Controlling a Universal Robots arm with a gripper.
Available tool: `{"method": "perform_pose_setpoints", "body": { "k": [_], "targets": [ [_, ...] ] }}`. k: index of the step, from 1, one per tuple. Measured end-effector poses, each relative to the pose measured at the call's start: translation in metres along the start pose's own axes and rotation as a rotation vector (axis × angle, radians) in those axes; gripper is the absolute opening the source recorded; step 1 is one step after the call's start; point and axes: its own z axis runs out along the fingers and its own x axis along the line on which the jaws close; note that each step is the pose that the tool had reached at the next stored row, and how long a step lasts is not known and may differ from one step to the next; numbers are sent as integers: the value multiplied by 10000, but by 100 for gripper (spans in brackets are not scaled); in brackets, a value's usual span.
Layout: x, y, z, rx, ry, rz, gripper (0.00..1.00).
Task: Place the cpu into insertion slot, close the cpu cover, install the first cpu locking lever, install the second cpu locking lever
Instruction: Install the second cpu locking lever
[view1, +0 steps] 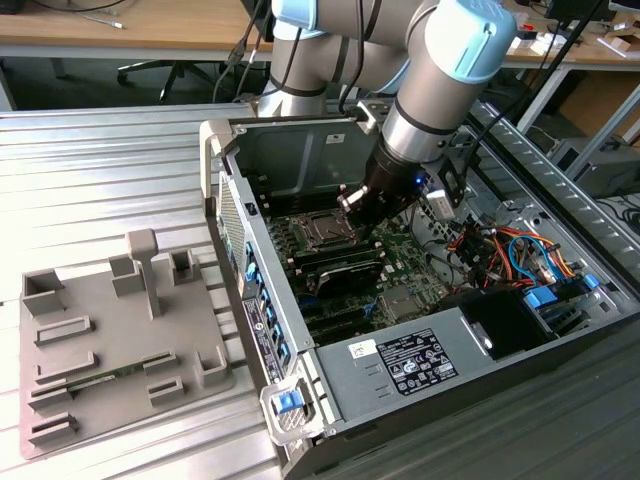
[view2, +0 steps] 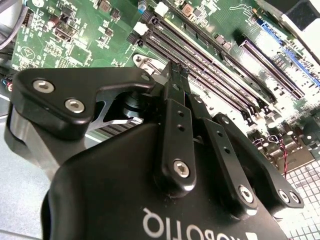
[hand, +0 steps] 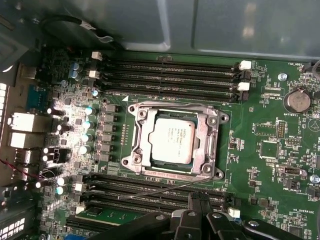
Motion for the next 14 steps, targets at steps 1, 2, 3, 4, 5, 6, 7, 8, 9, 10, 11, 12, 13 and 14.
{"method": "perform_pose_setpoints", "body": {
  "k": [1, 2, 3, 4, 5, 6, 7, 8, 9, 10, 11, 12, 13, 14],
  "targets": [
    [0, 0, 2, -1, -1, 1, 11],
    [0, 0, 4, -2, -1, 1, 11],
    [0, 0, 6, -2, -1, 1, 11],
    [0, 0, 8, -2, -1, 1, 11],
    [0, 0, 11, -2, -1, 1, 11],
    [0, 0, 12, -2, -1, 1, 11],
    [0, 0, 14, -2, -2, 1, 11],
    [0, -1, 17, -3, -2, 1, 11],
    [0, -1, 19, -3, -2, 1, 11],
    [0, -1, 22, -2, -2, 1, 11],
    [0, -1, 24, -2, -2, 1, 11],
    [0, -1, 29, -3, -2, 1, 11],
    [0, -2, 32, -3, -2, 0, 11],
    [0, -2, 37, -2, -1, 1, 11]
  ]
}}
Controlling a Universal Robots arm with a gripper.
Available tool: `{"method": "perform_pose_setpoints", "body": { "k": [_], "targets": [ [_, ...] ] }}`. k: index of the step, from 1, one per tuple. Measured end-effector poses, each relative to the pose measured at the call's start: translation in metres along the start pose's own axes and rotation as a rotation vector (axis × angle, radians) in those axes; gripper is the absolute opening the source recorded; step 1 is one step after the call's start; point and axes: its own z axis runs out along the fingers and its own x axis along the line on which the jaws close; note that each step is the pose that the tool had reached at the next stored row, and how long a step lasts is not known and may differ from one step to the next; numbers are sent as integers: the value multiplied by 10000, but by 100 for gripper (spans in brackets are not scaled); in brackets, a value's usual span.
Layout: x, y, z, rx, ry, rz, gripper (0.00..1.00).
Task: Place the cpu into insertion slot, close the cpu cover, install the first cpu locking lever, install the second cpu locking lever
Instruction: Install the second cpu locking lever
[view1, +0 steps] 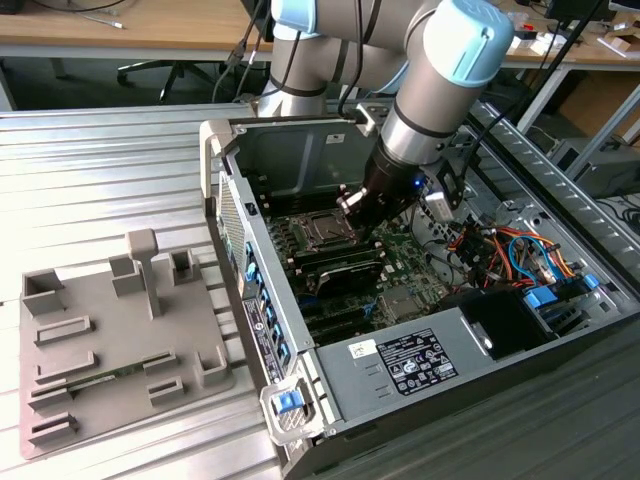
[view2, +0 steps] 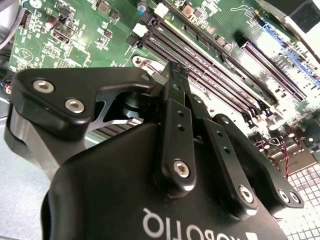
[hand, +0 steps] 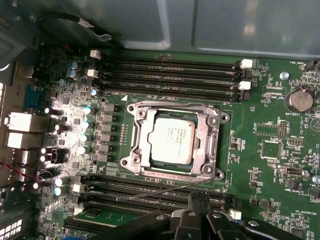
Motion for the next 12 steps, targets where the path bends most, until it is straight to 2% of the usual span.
{"method": "perform_pose_setpoints", "body": {
  "k": [6, 12],
  "targets": [
    [16, 0, 24, 0, 0, 0, 11],
    [96, 7, 51, 1, 0, 0, 11]
  ]
}}
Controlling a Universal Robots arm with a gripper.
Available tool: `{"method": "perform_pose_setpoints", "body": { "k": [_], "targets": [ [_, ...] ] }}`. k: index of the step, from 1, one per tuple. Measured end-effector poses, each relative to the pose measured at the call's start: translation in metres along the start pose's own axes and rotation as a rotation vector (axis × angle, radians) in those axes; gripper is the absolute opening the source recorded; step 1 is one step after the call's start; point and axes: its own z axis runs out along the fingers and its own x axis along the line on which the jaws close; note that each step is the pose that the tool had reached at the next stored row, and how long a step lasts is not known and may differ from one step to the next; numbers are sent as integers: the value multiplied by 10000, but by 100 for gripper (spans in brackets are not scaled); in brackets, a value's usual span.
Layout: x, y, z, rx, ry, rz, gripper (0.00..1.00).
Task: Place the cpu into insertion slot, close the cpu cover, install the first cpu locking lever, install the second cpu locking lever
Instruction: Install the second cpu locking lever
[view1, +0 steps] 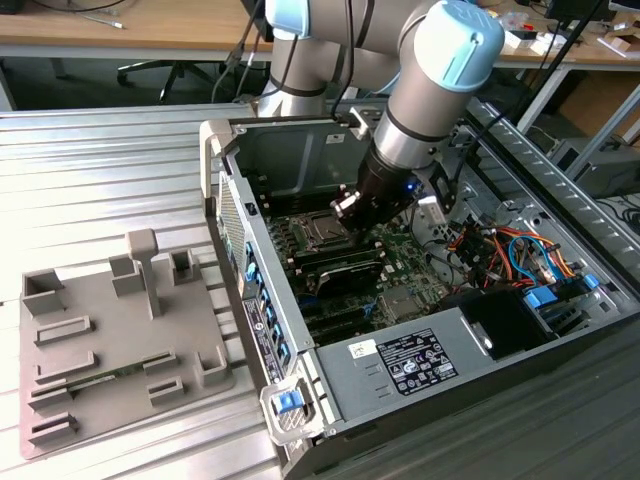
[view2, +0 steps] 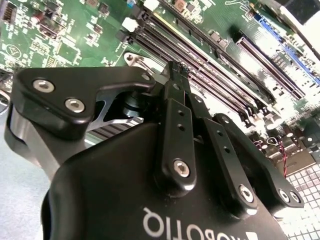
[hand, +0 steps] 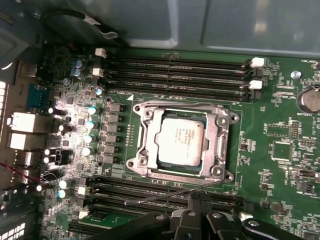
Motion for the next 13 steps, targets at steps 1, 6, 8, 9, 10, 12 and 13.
{"method": "perform_pose_setpoints", "body": {
  "k": [1, 6, 8, 9, 10, 12, 13],
  "targets": [
    [9, 1, 3, 0, 0, 0, 11],
    [62, 15, 20, 0, 0, 0, 11],
    [82, 17, 26, 1, 0, 0, 11],
    [85, 18, 28, 1, 1, 1, 11],
    [89, 18, 30, 1, 1, -1, 11],
    [92, 18, 33, 1, 1, -1, 11],
    [96, 19, 36, 0, 0, 0, 11]
  ]
}}
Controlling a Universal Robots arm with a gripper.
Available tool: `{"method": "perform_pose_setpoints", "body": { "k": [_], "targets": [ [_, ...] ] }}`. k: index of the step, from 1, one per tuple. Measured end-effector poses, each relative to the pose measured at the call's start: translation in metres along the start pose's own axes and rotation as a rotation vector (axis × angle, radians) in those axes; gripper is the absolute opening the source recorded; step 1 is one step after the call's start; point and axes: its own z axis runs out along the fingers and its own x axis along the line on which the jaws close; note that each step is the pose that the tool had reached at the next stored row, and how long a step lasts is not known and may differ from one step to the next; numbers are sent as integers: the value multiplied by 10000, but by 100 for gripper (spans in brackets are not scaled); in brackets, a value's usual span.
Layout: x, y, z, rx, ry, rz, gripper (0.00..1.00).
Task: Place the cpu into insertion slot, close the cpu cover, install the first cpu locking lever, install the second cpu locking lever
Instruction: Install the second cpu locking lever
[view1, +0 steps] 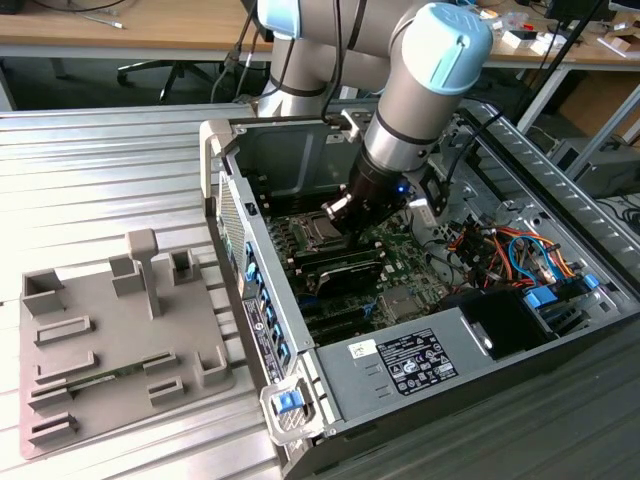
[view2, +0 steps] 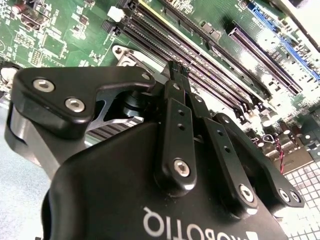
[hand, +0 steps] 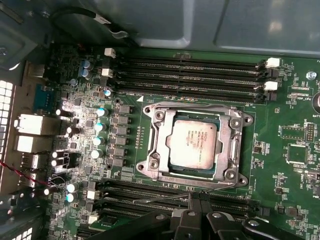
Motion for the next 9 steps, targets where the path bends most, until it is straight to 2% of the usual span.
{"method": "perform_pose_setpoints", "body": {
  "k": [9],
  "targets": [
    [32, 2, 16, 1, 0, -1, 11]
  ]
}}
